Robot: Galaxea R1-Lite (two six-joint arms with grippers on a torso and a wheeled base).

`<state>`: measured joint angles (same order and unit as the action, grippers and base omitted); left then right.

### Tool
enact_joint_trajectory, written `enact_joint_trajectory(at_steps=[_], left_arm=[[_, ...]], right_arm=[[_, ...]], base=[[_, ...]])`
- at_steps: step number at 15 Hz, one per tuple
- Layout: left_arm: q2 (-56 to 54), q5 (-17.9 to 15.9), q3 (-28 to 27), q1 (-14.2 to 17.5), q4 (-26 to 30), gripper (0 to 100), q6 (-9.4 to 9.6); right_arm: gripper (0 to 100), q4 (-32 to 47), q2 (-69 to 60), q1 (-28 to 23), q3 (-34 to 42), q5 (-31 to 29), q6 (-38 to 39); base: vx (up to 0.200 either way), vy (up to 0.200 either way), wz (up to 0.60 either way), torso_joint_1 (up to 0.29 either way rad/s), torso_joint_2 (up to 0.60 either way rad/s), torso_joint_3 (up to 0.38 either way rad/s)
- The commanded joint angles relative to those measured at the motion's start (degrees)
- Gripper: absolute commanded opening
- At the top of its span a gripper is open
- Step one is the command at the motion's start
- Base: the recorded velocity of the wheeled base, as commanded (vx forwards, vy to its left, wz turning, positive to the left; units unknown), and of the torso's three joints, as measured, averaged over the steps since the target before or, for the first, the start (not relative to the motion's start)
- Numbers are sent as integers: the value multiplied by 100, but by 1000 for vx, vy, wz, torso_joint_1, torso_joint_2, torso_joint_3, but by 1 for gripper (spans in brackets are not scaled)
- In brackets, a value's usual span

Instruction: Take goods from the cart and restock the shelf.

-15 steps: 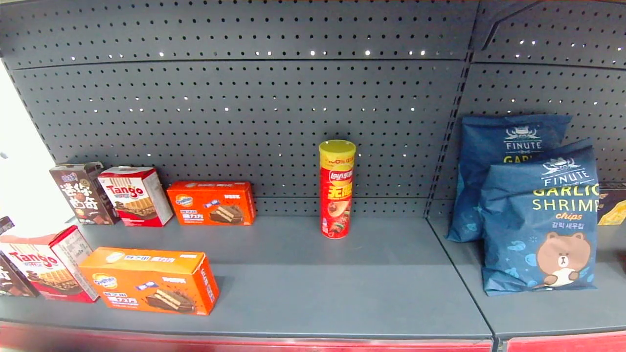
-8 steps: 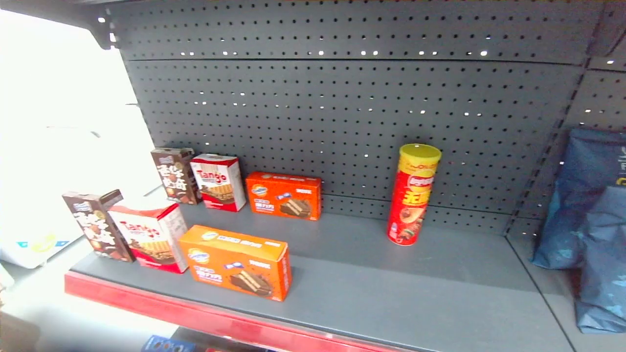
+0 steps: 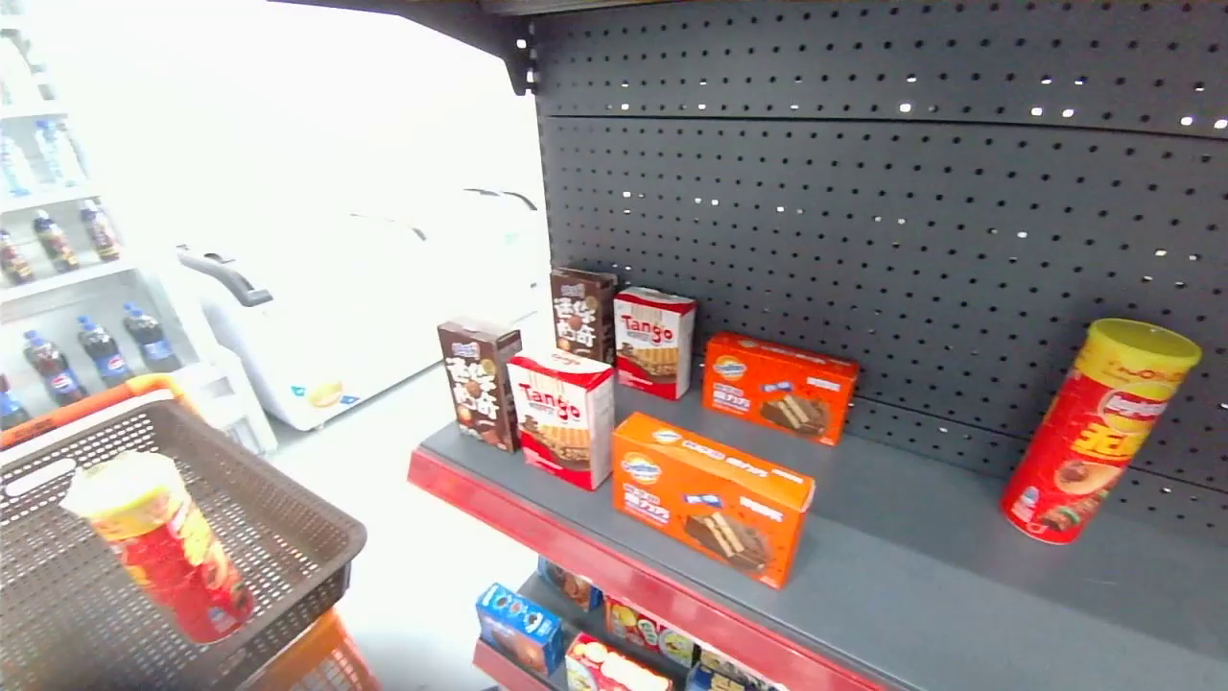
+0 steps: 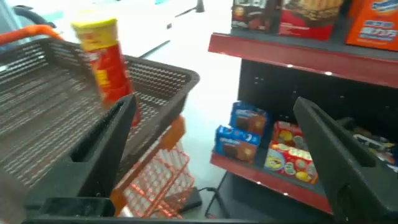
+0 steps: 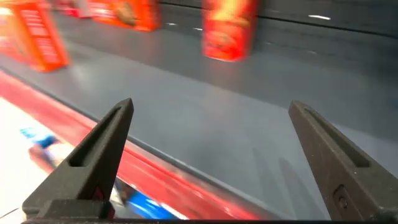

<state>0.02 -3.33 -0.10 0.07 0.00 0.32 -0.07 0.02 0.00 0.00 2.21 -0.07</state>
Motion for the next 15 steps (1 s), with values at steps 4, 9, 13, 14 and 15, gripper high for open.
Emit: enact_joint_trajectory(at_steps=[4,9,13,14,15], left_arm=[[-2,-36,1,1,0,100,47],[138,-36,-535,-42,79,100,434],[2160,16,-1520,-16,325,100,452],[2617,157,-1722,1,272,100,460],[2959,368,-1854,19,264,100,460]], right_arm=[[100,-1,-2,0,0,-10,7],[100,-1,-2,0,0,-10,7],[100,-1,-2,0,0,-10,7],[100,-1,-2,0,0,-10,7],[100,-1,-2,0,0,-10,7]], base=[[0,0,300,2,2,0],[0,0,0,0,0,0],[0,0,0,0,0,0],[0,0,0,0,0,0],[0,0,0,0,0,0]])
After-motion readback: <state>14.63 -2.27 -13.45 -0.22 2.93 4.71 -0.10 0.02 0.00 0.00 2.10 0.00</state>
